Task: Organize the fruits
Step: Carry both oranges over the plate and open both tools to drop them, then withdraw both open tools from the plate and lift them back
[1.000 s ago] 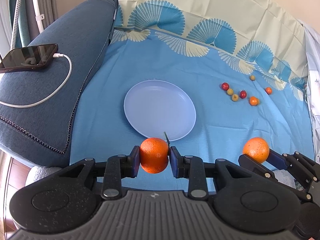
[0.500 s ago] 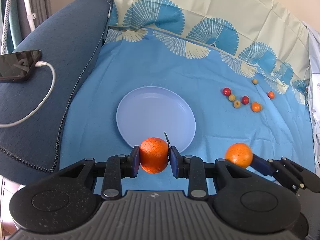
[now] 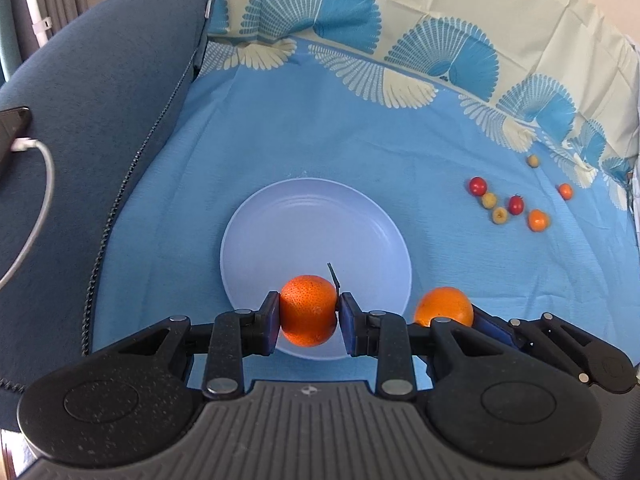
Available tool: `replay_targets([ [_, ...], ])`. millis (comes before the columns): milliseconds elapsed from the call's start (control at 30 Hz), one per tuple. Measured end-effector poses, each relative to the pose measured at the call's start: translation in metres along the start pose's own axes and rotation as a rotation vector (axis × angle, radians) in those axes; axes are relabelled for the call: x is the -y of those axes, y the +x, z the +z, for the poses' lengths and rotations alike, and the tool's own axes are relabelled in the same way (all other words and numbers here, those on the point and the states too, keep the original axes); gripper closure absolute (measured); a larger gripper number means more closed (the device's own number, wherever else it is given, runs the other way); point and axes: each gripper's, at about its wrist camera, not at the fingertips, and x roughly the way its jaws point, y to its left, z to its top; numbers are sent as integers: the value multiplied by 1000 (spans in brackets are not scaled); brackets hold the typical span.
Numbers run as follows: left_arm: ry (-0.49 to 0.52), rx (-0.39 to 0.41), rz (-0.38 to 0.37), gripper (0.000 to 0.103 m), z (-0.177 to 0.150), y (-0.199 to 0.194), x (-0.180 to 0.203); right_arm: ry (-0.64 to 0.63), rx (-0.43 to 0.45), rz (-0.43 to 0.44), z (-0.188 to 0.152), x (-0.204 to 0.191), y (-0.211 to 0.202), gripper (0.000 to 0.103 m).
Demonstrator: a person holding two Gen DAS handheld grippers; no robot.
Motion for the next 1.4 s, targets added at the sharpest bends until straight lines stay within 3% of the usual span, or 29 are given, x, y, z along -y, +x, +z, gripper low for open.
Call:
replay_targets([
  [467, 42, -86, 66, 69, 15, 79, 0, -59, -98, -16, -4, 10, 66, 64],
  [933, 81, -127, 107, 68, 22, 114, 4, -95, -140, -20, -7, 5, 95, 64],
  [967, 82, -125, 103, 63, 22, 114, 4, -95, -142, -21, -5, 5, 97, 64],
  [1033, 80, -106, 84, 30, 24, 108, 2, -93, -150, -12, -4, 6, 99, 64],
  [1067, 70, -84, 84, 5, 24, 102, 2, -86, -149, -6, -3, 7, 98, 63],
  [1133, 56, -25, 84, 0, 24, 85, -1, -77, -138, -6, 2, 8, 95, 42],
  [1233, 50, 2, 102, 0, 19, 58, -5, -86, -100, -21, 6, 7, 77, 22],
  [1333, 40, 15, 138, 0, 4, 30, -10, -76, -70, -31, 9, 5, 47, 11],
  [1400, 28, 15, 169, 0, -11, 11, -14, -45, -60, -26, 8, 4, 24, 9],
])
